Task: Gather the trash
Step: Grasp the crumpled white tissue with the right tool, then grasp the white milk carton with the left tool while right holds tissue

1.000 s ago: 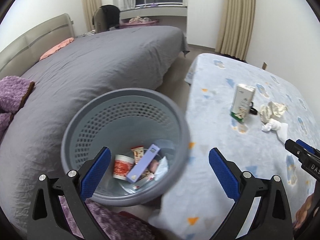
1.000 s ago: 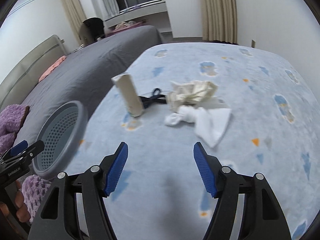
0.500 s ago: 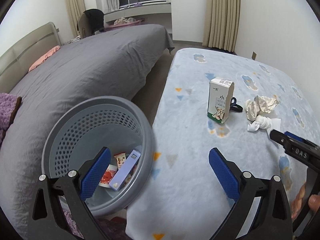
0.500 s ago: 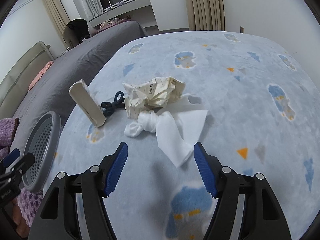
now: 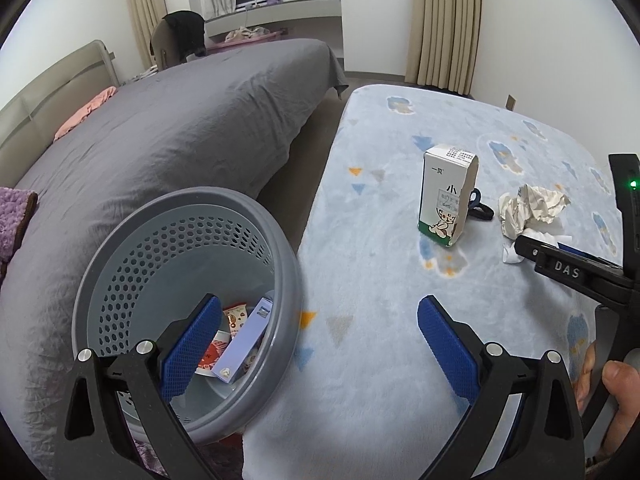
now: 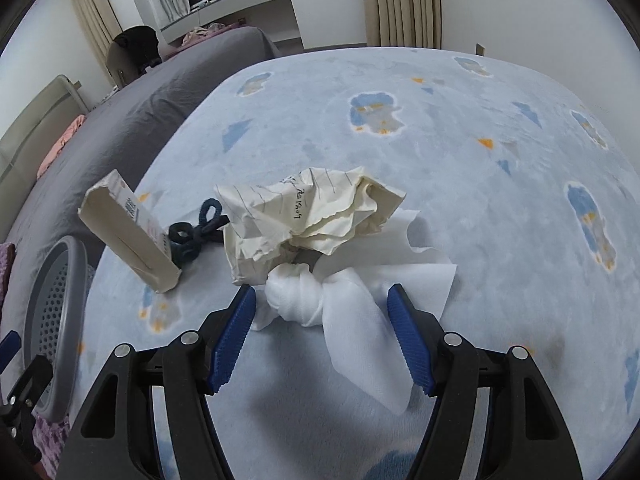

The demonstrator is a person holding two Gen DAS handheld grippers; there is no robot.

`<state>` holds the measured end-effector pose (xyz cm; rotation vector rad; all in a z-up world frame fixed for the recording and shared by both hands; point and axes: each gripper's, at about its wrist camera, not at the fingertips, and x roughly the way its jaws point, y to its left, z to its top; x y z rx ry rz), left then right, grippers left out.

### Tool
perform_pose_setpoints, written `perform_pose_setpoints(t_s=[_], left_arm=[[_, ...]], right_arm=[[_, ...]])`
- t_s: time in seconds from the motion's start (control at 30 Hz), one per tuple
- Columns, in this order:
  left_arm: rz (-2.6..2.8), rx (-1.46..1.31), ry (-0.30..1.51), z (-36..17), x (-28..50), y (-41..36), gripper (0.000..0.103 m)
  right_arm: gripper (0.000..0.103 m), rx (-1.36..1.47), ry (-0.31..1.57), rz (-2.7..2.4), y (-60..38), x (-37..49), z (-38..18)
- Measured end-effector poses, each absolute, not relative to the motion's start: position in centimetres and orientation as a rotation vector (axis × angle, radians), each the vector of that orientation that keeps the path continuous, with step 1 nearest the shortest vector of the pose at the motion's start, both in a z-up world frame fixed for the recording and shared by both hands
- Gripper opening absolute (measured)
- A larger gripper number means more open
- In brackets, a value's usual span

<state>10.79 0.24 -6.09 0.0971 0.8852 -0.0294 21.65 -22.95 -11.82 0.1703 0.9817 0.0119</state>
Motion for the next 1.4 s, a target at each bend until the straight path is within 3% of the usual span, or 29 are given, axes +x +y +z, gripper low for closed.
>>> perform_pose_setpoints(t_s=[0.1, 0.2, 0.27, 0.33, 0.9, 1.4], left_arm=[[-0.034, 0.095, 0.889, -6.2, 10.9, 0.1, 0.096], [-0.035, 0.095, 0.889, -6.2, 10.8, 0.1, 0.096], [-0.036, 0.093, 0.889, -6.2, 10.8, 0.1, 0.096], [-0.038, 0.09, 0.888, -6.1, 10.7, 0.1, 0.096], [-0.088, 0.091, 0.836, -6.0, 11.5, -3.7, 0.096], [-0.099, 0.109, 0.822, -7.8, 15.7, -7.8, 0.096]], right_arm=[[0.065, 0.139, 0.976, 0.013, -22.5, 21.6, -11.9], [0.054, 0.145, 0.97, 0.03, -22.6, 21.4, -11.8], [0.041, 0.146, 0.967, 0.039, -22.6, 21.1, -11.7], [0.037, 0.158, 0.962, 0.054, -22.8, 20.7, -11.5], [0.036, 0.259, 0.891, 0.013, -28.5, 13.5, -8.9], [0.036, 0.308, 0.814, 0.119, -30.0, 12.3, -7.2]])
